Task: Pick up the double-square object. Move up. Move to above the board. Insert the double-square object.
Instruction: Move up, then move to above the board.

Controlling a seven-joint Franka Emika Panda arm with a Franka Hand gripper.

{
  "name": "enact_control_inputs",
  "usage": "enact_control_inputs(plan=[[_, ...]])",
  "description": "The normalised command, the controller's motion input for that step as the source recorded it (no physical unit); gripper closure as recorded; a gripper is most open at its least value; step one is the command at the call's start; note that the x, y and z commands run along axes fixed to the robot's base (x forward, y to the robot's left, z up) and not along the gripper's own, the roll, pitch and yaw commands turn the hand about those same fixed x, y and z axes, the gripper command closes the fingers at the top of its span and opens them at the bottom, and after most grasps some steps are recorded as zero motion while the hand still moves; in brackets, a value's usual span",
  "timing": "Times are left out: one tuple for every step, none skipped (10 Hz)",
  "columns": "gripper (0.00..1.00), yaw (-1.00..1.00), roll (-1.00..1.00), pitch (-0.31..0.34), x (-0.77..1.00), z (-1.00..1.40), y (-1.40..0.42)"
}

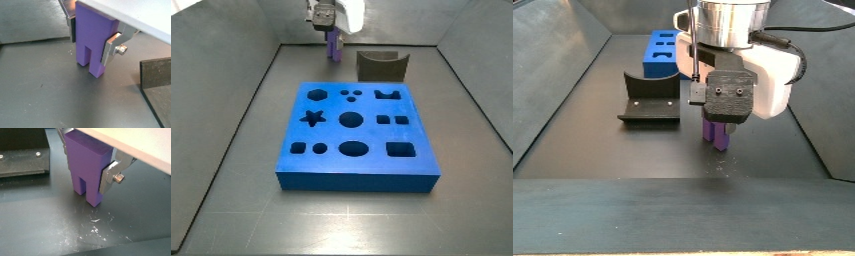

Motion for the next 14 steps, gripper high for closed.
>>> enact_control_inputs(plan=[[1.0, 0.0, 0.0, 0.0, 0.0, 0.44, 0.0], [1.0, 0.0, 0.0, 0.0, 0.01, 0.44, -0.05], [1.0, -0.01, 0.0, 0.025, -0.01, 0.36, -0.05], [1.0, -0.01, 0.01, 0.034, -0.02, 0.24, -0.03], [1.0, 0.25, -0.01, 0.096, 0.2, 1.0, 0.8], [1.0, 0.24, -0.01, 0.125, 0.2, 1.0, 0.82], [1.0, 0.16, -0.04, 0.144, 0.19, 1.0, 0.78], [1.0, 0.09, -0.06, 0.128, 0.18, 1.0, 0.74], [1.0, 0.03, -0.08, 0.096, 0.17, 1.0, 0.71], [1.0, 0.02, -0.08, 0.083, 0.16, 1.0, 0.69], [1.0, -0.01, -0.1, 0.07, 0.15, 1.0, 0.65], [1.0, -0.01, -0.11, 0.071, 0.14, 1.0, 0.61], [1.0, -0.02, -0.13, 0.077, 0.14, 1.0, 0.55], [1.0, -0.02, -0.14, 0.075, 0.14, 1.0, 0.52]])
